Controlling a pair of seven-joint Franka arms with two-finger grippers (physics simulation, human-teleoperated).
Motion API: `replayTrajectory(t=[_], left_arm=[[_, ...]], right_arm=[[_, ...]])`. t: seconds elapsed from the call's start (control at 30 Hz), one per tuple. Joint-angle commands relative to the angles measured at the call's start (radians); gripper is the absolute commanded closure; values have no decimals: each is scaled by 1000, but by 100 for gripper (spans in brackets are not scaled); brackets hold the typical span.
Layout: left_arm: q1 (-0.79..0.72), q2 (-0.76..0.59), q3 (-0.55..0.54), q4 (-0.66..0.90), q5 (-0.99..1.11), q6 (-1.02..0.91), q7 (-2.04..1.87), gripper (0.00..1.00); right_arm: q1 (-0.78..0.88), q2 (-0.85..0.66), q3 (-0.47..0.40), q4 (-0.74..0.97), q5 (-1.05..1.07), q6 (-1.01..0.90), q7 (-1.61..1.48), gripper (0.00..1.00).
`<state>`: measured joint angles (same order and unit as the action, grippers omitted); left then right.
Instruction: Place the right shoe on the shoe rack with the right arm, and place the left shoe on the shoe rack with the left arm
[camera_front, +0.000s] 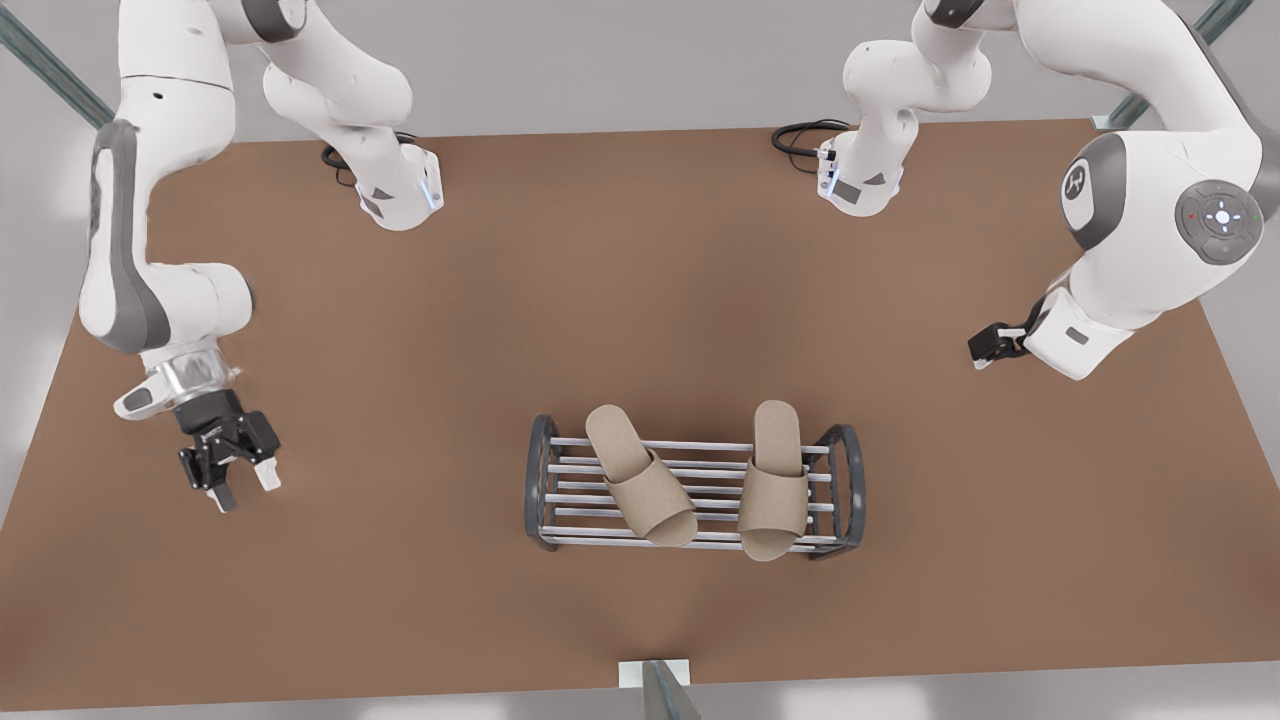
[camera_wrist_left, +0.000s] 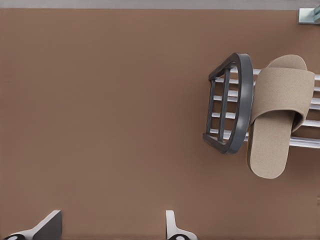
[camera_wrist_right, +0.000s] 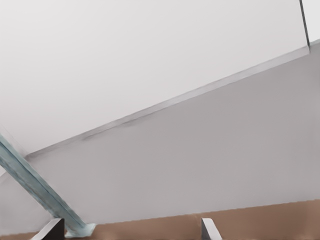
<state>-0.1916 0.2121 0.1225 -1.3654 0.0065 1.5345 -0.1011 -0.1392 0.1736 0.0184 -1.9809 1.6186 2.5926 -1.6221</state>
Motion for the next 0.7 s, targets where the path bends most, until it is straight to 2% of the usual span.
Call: replayTrajectory(t=[0.0,0.03,0.07,0.1,0.2,0.27,0.3,0.4,0.43,0.47,0.5,0.67], left_arm=[[0,0,0,0,0,-2,-62,0],[0,0,0,-1,0,-2,-60,0],[0,0,0,-1,1,-2,-60,0],[0,0,0,-1,1,-2,-60,0],[0,0,0,-1,1,-2,-60,0],[0,0,0,0,1,-2,-60,0],[0,0,0,0,1,-2,-60,0],[0,0,0,0,1,-2,-60,0],[0,0,0,0,1,-2,-60,0],[0,0,0,0,1,-2,-60,0],[0,0,0,0,1,-2,-62,0],[0,3,0,0,1,-2,-62,0]], right_arm=[[15,-14,-29,60,-1125,-360,706,0],[35,-19,-15,195,-1365,-640,1129,0],[82,-55,-11,189,-1519,-693,1398,0],[84,-97,-9,200,-1550,-810,1651,0],[82,-128,-31,183,-1548,-844,1650,0],[69,-103,-31,293,-1551,-844,1647,0],[40,-105,-26,355,-1551,-907,1645,0],[52,-97,-21,393,-1551,-944,1645,0],[53,-63,-21,404,-1551,-916,1645,0],[52,48,-20,542,-1542,-924,1651,0],[53,73,-20,567,-1540,-925,1650,0],[55,73,-18,565,-1539,-928,1651,0]])
